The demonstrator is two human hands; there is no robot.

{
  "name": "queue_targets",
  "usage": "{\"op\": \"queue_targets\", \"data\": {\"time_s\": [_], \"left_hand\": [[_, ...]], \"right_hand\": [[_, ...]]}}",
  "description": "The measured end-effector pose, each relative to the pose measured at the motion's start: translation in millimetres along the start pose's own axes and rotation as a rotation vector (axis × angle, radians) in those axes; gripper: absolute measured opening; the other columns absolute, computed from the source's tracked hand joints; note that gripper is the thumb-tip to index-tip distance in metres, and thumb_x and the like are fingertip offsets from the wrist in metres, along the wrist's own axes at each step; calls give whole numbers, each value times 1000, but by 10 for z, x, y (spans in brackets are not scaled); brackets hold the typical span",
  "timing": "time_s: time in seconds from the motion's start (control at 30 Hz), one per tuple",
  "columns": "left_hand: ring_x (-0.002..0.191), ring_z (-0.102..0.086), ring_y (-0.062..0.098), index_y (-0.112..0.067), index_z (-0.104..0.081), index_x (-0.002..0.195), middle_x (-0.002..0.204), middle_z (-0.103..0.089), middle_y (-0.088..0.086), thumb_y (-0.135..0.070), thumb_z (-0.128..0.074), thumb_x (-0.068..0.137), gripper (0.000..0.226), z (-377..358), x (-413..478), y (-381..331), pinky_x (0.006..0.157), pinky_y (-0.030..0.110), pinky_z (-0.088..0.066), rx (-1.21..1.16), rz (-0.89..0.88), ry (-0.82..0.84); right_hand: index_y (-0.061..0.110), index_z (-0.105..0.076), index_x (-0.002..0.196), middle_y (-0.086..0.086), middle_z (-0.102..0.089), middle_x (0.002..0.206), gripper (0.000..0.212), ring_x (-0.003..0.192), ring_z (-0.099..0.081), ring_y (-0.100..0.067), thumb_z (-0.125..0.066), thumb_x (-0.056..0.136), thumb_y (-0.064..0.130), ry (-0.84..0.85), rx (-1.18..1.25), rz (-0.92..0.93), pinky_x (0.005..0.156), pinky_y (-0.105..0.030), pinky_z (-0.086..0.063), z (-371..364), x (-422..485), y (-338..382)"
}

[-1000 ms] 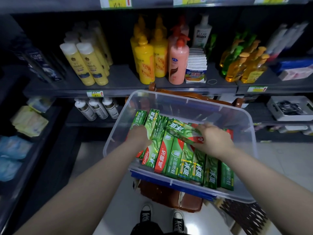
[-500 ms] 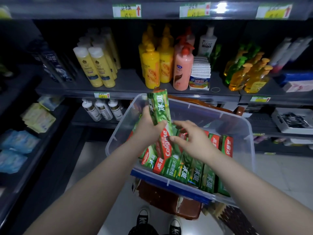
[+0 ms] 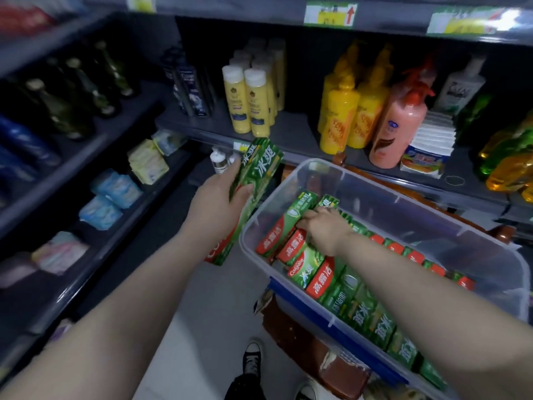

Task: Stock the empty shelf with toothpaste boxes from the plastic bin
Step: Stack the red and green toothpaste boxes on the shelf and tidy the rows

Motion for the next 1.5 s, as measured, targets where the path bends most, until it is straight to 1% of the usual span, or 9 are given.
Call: {"op": "queue_targets", "data": {"time_s": [0.3, 0.43, 0.63, 0.77, 0.97, 1.1, 1.27, 1.4, 1.5], "left_hand": [[126, -48, 14, -29, -36, 145, 140, -50, -3, -40, -53, 94, 55, 184, -147, 348, 94, 20, -34, -103, 135, -15], [118, -54, 19, -32, -35, 145, 136, -54, -1, -44, -52, 93, 56, 365, -158, 421, 91, 28, -41, -91, 174, -54], [119, -52, 20, -31, -37, 144, 138, -52, 0, -44, -52, 93, 54, 698, -291, 447, 96, 31, -41, -114, 188, -127], [116, -54, 20, -32, -39, 143, 136, -53, 1, -44, -52, 93, 53, 990, -360, 540, 92, 31, -42, -121, 187, -171], [116, -54, 23, -32, -39, 144, 133, -55, 5, -47, -52, 92, 55, 1551, -488, 999, 95, 37, -43, -96, 227, -222], [111, -57, 18, -29, -42, 142, 126, -60, 2, -42, -56, 92, 54, 2090, -599, 1481, 87, 29, -42, -74, 253, -270], [59, -54, 5, -27, -57, 123, 68, -58, -8, -39, -66, 85, 41, 2921, -790, 2390, 59, 26, -42, -208, 370, -380], [63, -53, 16, -27, -65, 91, 69, -58, 5, -35, -69, 84, 11, 3567, -929, 3047, 65, 31, -41, -330, 371, -461], [64, -53, 16, -27, -67, 95, 71, -60, 5, -40, -71, 81, 19, 4050, -1009, 3465, 65, 31, -41, -266, 393, -514]], "right_hand": [[21, -43, 134, 1, -47, 133, 48, 128, -38, -24, -57, 88, 28, 50, -125, 194, 113, -40, -13, 77, 108, -110], [12, -50, 119, -8, -55, 112, 39, 108, -51, -27, -64, 86, 28, -189, 181, 231, 97, -35, -31, 640, -93, -303], [14, -54, 107, -6, -59, 96, 23, 84, -55, -14, -63, 90, 25, -327, 904, 63, 80, -30, -46, 1385, -211, -499], [12, -60, 99, -5, -62, 92, 9, 77, -56, -8, -60, 91, 16, -346, 1173, 23, 76, -22, -45, 1750, -115, -329], [18, -65, 87, -2, -66, 84, 3, 73, -58, -11, -62, 89, 18, -289, 1237, 94, 72, -30, -45, 2182, 270, 397], [15, -66, 88, -13, -64, 88, 2, 79, -55, -20, -66, 86, 17, -251, 1192, 196, 76, -34, -43, 2456, 742, 1144], [16, -68, 82, -10, -63, 79, 51, 71, -53, -17, -79, 57, 59, -280, 1173, 272, 67, -29, -40, 2839, 1427, 2145], [16, -67, 82, -10, -64, 82, 10, 72, -53, -17, -72, 81, 24, -271, 1157, 388, 63, -26, -41, 3060, 2019, 3028], [13, -68, 86, -9, -63, 83, 9, 72, -53, -17, -71, 83, 21, -273, 1141, 460, 64, -26, -42, 3214, 2378, 3625]]}}
Point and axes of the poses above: each hand's wrist, its own x-axis towards the middle knuckle, its own z-axis out of the back of the hand, y = z × x, the point moved 10 cm from there along x, towards the middle knuckle
